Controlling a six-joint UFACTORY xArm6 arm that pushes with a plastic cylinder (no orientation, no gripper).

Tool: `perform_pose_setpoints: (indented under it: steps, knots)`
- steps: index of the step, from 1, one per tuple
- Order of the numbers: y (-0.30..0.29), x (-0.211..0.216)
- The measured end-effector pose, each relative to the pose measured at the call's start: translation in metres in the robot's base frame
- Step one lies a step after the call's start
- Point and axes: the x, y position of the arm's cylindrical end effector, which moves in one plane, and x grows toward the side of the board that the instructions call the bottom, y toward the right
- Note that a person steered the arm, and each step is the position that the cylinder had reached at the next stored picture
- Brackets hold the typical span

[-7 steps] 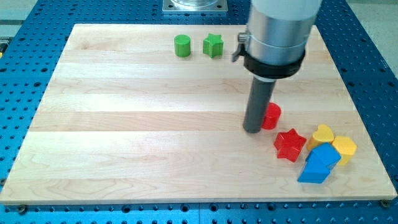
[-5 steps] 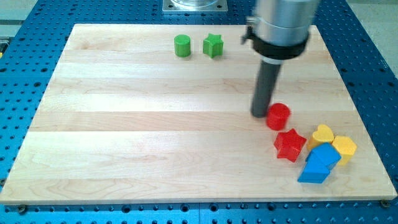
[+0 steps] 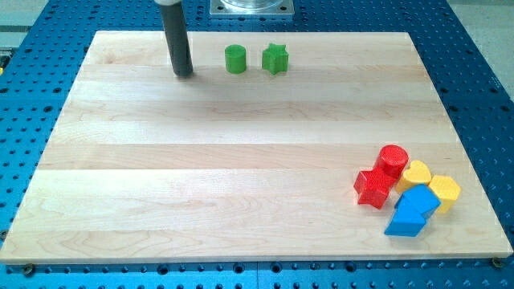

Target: Slide the green blocks into the red star

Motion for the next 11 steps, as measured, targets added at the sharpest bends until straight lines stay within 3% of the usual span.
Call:
perform_pose_setpoints:
  steps: [1, 4, 7, 9, 10, 11]
  knots:
    - [0.054, -0.001]
    - [0.146, -0.028]
    - [0.148, 0.158]
    - [0.120, 0.179]
    - [0.140, 0.221]
    - [0.125, 0.216]
